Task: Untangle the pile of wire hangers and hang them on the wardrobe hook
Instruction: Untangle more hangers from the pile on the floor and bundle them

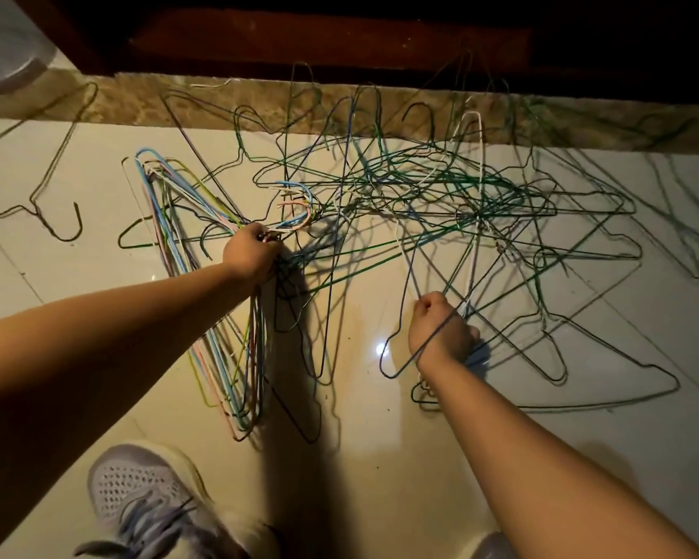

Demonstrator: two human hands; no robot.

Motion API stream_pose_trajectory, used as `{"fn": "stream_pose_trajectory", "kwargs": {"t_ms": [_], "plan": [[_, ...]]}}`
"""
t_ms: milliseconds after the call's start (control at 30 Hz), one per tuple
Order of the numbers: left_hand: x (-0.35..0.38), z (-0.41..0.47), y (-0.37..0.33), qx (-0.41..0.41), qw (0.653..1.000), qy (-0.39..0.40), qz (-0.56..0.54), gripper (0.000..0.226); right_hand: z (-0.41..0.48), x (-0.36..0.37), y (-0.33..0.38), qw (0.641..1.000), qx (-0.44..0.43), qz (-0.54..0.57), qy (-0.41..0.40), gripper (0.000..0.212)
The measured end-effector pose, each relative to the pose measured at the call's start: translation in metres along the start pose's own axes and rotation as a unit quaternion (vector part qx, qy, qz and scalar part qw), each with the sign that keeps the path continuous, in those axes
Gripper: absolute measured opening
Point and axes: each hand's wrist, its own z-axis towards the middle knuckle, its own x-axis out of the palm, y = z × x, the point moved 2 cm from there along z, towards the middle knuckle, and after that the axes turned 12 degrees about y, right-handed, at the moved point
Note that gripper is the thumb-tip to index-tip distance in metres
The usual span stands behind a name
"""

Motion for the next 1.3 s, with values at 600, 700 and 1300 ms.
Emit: {"fn": "stream_pose_trajectory", "kwargs": {"t_ms": [600,700,1300], "plan": [[-0.001,-0.005,0.0,-0.009,1.0,-0.03,0.005,0.011,-0.019,-0.002,-0.042,0.996,-0.046,0.08,-0.001,0.036],[0.0,-0.004,-0.001,-0.023,0.996,-0.034,0.077,0.017,-0.023,-0.007,-0.051,0.999,-0.027,0.038,-0.003,0.026],[-0.025,-0.016,-0.028,0.043,0.969,-0.232,-0.069,0.034,-0.018,-0.001,-0.036,0.996,-0.042,-0.082,-0.004,0.025]]}}
